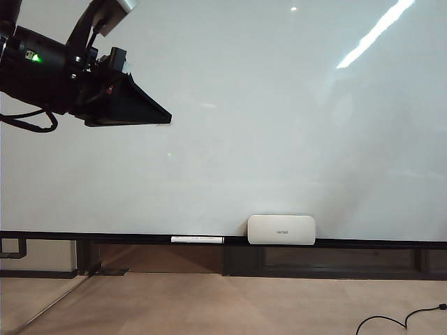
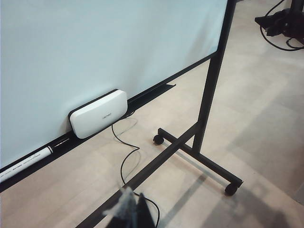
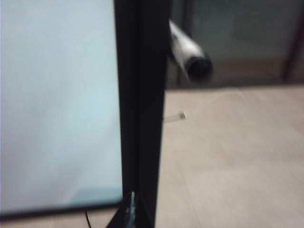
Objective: Reach to the right to find the marker pen, pick it up, and write the number 13 on the whiteboard.
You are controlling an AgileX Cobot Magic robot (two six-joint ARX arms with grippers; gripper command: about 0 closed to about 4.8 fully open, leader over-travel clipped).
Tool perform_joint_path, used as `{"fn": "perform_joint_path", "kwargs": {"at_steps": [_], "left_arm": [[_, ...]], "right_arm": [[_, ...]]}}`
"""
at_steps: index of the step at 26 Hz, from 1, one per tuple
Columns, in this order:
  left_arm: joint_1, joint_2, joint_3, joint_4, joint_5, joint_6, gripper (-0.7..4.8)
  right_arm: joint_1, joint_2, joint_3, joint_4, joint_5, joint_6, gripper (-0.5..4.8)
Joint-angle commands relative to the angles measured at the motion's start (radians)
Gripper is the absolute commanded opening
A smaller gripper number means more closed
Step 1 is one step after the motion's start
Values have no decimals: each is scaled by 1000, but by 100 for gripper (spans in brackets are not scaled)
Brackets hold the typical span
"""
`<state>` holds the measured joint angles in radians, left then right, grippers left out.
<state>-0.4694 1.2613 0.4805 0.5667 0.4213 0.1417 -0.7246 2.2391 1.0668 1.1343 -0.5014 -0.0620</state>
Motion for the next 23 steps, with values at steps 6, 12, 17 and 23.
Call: {"fn": "perform_joint_path", "kwargs": {"at_steps": [6,12,17,23], "left_arm": [[-1,-2,3,19,-27,3,-6],[-1,-2,3,19,-41,46,-6],[-1,-2,3,18,-40,49,-6],[-1,-2,3,19,-40,49,-6]], "right_arm": [[-2,58,88,71,-79,65,1],[-11,58,98,90,-53,68,22],[-14,60,108,97,-16,62,70],[-16,63,112,101,36,53,218]]}}
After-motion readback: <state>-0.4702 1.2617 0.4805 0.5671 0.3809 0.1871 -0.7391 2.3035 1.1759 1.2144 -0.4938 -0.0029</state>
